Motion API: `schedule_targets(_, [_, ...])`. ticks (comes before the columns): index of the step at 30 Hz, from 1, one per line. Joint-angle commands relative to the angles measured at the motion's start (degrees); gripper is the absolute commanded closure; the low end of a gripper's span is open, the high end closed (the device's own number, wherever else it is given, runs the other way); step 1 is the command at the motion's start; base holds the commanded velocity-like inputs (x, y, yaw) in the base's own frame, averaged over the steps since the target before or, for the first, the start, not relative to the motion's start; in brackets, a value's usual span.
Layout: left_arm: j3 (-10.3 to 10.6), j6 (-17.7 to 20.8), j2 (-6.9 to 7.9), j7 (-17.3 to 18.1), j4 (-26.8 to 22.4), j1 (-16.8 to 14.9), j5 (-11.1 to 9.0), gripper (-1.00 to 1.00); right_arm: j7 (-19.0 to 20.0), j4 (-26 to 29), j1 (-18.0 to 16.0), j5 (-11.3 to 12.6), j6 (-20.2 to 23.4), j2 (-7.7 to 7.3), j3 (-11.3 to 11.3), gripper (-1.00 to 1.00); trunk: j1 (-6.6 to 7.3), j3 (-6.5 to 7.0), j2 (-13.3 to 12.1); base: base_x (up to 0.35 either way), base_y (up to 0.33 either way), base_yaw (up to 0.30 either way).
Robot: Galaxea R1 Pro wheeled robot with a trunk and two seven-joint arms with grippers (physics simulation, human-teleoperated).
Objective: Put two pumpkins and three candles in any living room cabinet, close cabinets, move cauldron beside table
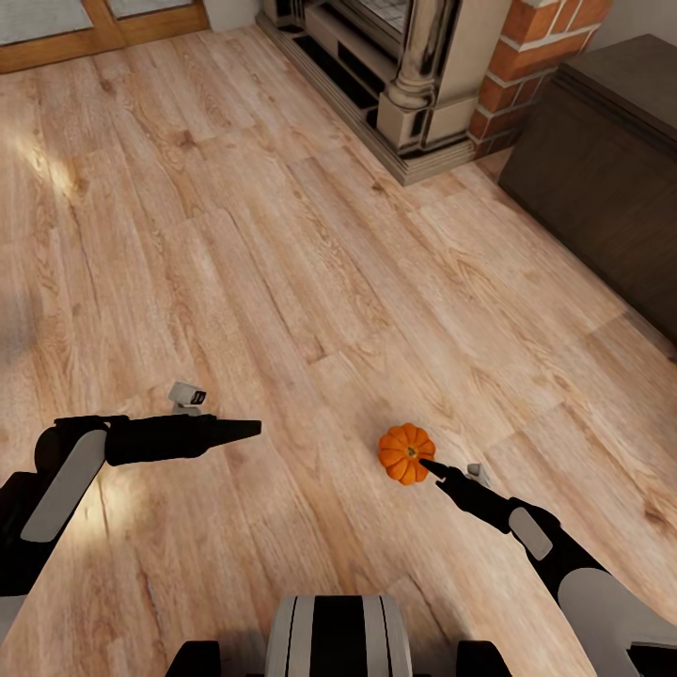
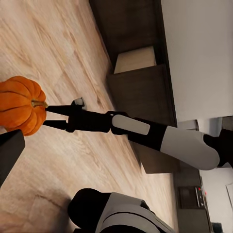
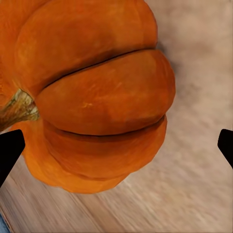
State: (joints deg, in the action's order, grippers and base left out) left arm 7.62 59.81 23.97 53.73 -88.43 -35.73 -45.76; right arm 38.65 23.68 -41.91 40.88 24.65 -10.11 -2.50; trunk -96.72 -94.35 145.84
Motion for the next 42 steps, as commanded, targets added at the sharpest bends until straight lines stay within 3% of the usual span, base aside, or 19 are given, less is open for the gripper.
schedule_targets(1, [0.05, 0.19, 0.03, 0.15, 0.01, -0.04, -0.03, -1.00, 0.09, -0.01, -0.02, 0.25, 0.49, 0.01, -0.23, -1.00, 0.01, -0.03, 0.01, 0.024, 0.001, 0.000])
schedule_targets(42, [0.20, 0.19, 0.03, 0.07, 0.01, -0.04, 0.06, -1.00, 0.11, 0.06, -0.02, 0.25, 0.49, 0.18, -0.23, -1.00, 0.01, -0.03, 0.01, 0.021, 0.023, 0.000])
